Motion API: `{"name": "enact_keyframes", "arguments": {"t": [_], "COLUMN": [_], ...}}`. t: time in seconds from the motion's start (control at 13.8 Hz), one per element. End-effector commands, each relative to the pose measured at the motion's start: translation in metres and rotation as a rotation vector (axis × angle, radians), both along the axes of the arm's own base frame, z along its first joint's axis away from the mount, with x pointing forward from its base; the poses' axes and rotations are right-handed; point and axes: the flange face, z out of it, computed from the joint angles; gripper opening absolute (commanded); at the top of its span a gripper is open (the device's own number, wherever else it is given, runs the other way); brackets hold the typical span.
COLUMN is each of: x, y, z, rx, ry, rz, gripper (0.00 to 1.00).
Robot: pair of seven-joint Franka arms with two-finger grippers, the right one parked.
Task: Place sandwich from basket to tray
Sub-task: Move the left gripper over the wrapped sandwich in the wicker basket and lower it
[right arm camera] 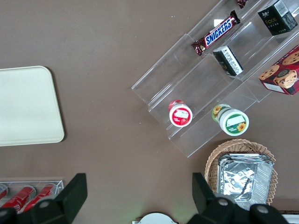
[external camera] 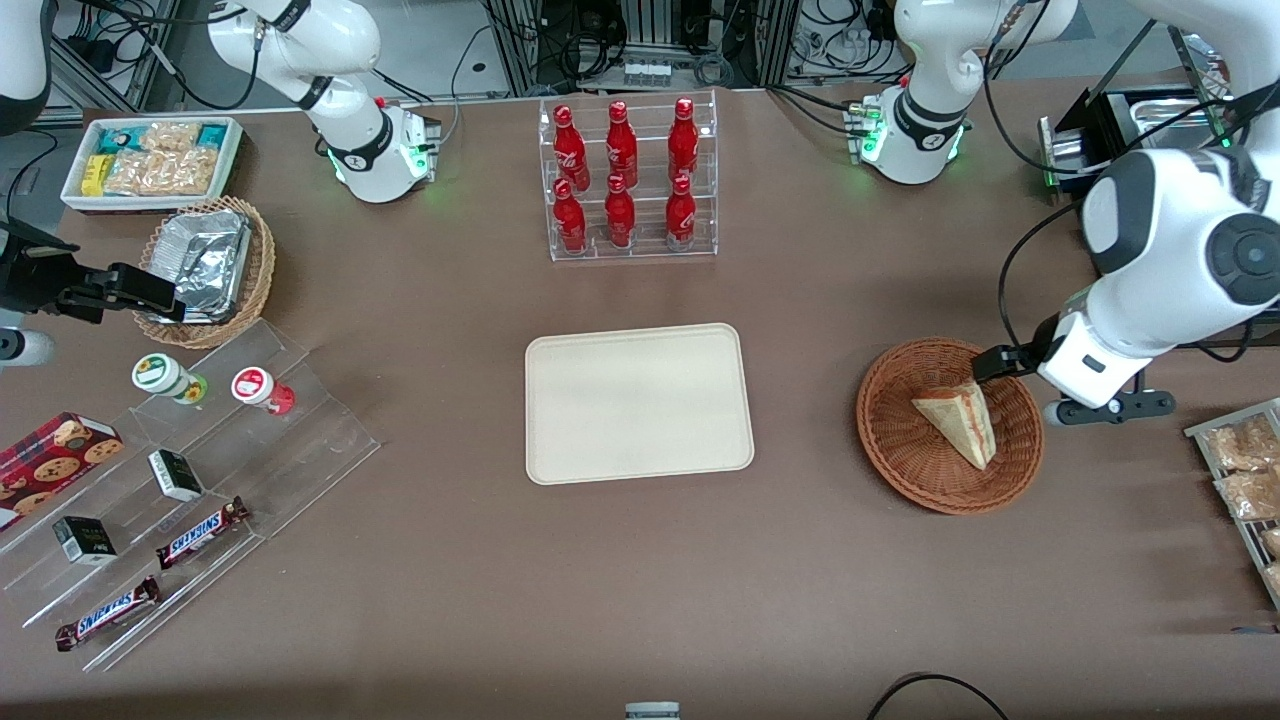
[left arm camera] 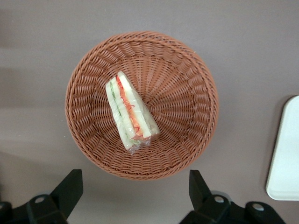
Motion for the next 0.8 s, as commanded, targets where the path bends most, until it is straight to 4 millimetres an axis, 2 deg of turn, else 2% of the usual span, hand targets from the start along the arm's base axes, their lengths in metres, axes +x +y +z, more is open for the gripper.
{"name": "enact_keyframes", "arguments": {"t": [0.0, 0.36, 0.73], "x": [-0.008, -0.015, -0.027], "y": [0.005, 0.007, 0.007], "z": [-0.006, -0.029, -0.064], "rx": [0.012, 0.018, 0.022], "ry": [-0.015, -0.069, -0.072], "rz": [0.095, 0.473, 0.544], "gripper": [1.00, 1.00, 1.00]}}
